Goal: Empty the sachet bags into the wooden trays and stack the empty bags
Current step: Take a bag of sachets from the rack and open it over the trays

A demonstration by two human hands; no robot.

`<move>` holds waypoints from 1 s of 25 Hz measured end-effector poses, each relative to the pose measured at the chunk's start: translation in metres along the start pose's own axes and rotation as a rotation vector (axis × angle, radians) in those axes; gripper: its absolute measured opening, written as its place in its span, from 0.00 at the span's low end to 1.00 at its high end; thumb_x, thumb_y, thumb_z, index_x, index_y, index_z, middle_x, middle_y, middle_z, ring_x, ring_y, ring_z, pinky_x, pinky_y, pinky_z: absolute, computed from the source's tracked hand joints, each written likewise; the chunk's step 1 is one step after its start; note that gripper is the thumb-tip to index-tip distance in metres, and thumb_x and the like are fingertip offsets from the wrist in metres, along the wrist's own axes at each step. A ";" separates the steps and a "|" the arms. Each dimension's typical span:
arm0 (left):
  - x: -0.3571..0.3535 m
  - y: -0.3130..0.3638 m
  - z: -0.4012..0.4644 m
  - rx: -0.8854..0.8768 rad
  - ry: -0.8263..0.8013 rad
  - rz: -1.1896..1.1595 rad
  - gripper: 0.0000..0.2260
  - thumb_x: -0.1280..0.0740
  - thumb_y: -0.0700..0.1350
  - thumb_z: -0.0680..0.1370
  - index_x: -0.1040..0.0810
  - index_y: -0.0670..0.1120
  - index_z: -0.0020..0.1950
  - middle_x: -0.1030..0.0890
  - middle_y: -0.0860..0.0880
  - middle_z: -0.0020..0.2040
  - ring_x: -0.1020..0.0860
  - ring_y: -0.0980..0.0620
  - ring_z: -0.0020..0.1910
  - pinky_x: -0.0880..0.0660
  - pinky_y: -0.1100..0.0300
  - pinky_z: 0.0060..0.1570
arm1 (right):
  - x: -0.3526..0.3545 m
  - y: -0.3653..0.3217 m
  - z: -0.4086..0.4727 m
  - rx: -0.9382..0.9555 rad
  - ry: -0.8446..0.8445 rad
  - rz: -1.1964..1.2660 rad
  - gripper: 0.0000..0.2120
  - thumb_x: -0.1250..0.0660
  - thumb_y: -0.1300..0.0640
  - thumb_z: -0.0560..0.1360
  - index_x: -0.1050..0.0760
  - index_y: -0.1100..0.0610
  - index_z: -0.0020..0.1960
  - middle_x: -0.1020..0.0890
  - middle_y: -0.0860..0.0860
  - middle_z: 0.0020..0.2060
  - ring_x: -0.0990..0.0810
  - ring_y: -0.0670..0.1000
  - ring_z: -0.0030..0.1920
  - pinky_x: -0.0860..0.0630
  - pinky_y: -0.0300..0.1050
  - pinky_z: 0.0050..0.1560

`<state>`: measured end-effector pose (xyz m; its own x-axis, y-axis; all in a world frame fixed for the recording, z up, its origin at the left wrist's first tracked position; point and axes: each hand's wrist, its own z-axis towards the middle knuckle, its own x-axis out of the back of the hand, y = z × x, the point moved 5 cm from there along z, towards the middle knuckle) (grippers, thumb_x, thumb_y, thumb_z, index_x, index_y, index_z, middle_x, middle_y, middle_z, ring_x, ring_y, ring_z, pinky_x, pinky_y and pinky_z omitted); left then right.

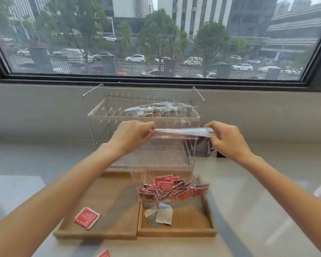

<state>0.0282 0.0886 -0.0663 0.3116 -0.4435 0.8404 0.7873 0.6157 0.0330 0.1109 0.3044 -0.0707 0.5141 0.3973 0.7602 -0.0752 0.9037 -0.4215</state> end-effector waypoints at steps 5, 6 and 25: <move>-0.024 -0.003 -0.005 0.067 -0.052 -0.029 0.12 0.40 0.52 0.77 0.23 0.45 0.48 0.15 0.46 0.42 0.19 0.42 0.43 0.30 0.56 0.38 | -0.013 0.013 -0.007 -0.045 -0.202 -0.101 0.11 0.37 0.60 0.73 0.23 0.56 0.54 0.18 0.50 0.42 0.21 0.56 0.47 0.28 0.48 0.48; -0.026 -0.003 -0.005 0.057 -0.052 -0.035 0.13 0.40 0.53 0.77 0.22 0.45 0.47 0.15 0.46 0.41 0.19 0.42 0.42 0.30 0.56 0.38 | -0.013 0.010 -0.005 0.001 -0.228 -0.175 0.12 0.37 0.57 0.73 0.24 0.55 0.56 0.17 0.51 0.48 0.20 0.55 0.52 0.28 0.48 0.51; -0.153 0.006 -0.137 0.737 -0.392 -0.884 0.44 0.29 0.49 0.69 0.56 0.49 0.74 0.43 0.50 0.74 0.40 0.53 0.71 0.43 0.52 0.71 | -0.051 -0.001 -0.008 -0.085 -0.304 -0.111 0.10 0.38 0.52 0.75 0.23 0.53 0.53 0.17 0.53 0.48 0.22 0.57 0.52 0.31 0.46 0.42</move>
<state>0.0578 0.0710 -0.2690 -0.4623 -0.7489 0.4748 0.1161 0.4797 0.8697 0.0919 0.2822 -0.1128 0.2362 0.3378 0.9111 0.0451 0.9328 -0.3576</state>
